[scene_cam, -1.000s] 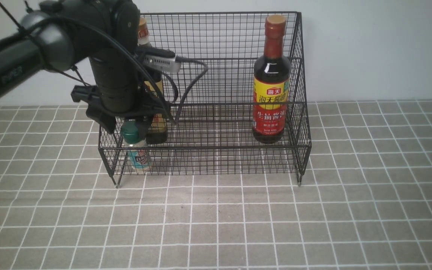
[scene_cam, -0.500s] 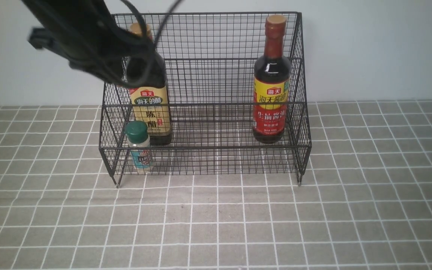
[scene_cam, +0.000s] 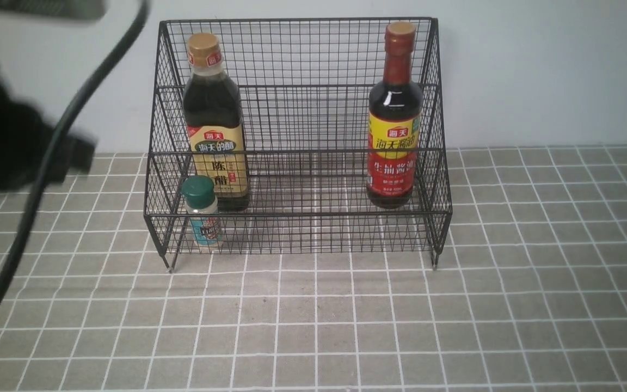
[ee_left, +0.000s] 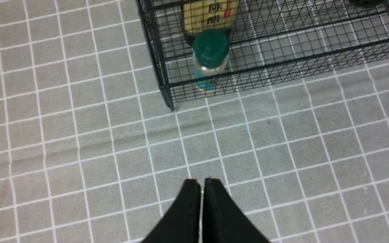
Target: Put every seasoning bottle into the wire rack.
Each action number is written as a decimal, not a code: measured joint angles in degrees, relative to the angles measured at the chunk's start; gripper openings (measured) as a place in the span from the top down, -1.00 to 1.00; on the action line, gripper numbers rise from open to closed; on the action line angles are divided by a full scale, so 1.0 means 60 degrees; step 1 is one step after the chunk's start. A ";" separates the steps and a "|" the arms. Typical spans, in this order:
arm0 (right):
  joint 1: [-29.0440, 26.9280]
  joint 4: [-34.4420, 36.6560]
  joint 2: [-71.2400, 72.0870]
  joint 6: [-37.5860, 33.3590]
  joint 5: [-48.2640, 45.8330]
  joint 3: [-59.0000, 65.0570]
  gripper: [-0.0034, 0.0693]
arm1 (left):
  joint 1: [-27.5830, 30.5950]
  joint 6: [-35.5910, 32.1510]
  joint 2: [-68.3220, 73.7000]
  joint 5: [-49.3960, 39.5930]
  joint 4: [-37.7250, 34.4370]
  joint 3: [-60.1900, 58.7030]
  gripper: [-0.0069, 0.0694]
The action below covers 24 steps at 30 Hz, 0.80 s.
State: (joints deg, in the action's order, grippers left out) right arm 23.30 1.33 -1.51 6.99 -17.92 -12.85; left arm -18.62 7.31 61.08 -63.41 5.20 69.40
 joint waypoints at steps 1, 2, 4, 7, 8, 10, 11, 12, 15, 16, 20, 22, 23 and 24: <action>0.0000 -0.0222 0.0000 0.0000 -0.0011 0.0000 0.94 | 0.0000 0.0000 -0.0733 0.0492 -0.0006 -0.0843 0.84; 0.0000 -0.0222 0.0000 0.0000 -0.0011 0.0000 0.94 | 0.0000 -0.0008 -0.1186 0.0932 -0.0016 -0.1567 0.84; 0.0000 -0.0281 0.0000 0.0000 -0.0011 0.0000 0.94 | 0.0000 0.0014 -0.1970 0.1585 -0.0016 -0.2628 0.84; 0.0000 -0.0305 0.0000 0.0000 -0.0021 0.0000 0.94 | 0.0011 0.0332 -0.3199 0.2851 -0.0016 -0.4170 0.84; 0.0000 -0.0315 0.0000 0.0000 -0.0028 0.0000 0.94 | 0.0011 0.0428 -0.3506 0.3127 -0.0016 -0.4502 0.84; 0.0000 -0.0315 0.0000 0.0000 -0.0028 0.0000 0.94 | 0.0011 0.0576 -0.4323 0.3729 -0.0016 -0.5223 0.84; 0.0000 -0.0315 0.0000 0.0000 -0.0028 0.0000 0.94 | 0.0011 0.0615 -0.4665 0.3927 -0.0016 -0.5466 0.84; 0.0000 -0.0326 0.0000 0.0000 -0.0028 0.0000 0.94 | 0.0011 0.0624 -0.4972 0.4101 -0.0006 -0.5661 0.84; 0.0000 -0.0347 0.0000 -0.0009 -0.0031 0.0000 0.94 | 0.0011 0.0653 -0.5629 0.4317 0.0011 -0.5985 0.84; 0.0000 -0.0347 0.0000 -0.0019 -0.0039 0.0000 0.94 | 0.0011 0.0652 -0.5788 0.4340 0.0011 -0.6033 0.84; 0.0000 -0.0347 0.0000 -0.0034 -0.0057 0.0000 0.94 | 0.0011 0.0683 -0.6337 0.4371 0.0002 -0.6078 0.84; 0.0000 -0.0347 0.0000 -0.0029 -0.0057 0.0000 0.94 | 0.0011 0.0683 -0.6387 0.4371 0.0002 -0.6078 0.84; 0.0000 -0.0347 0.0000 -0.0029 -0.0057 0.0000 0.94 | 0.0011 0.0683 -0.6387 0.4371 0.0002 -0.6078 0.84; 0.0000 -0.0347 0.0000 -0.0029 -0.0057 0.0000 0.94 | 0.0011 0.0683 -0.6387 0.4371 0.0002 -0.6078 0.84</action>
State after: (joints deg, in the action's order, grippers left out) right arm 23.30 -0.75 -1.51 6.81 -18.26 -12.85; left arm -18.55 11.41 22.76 -37.18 5.21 32.94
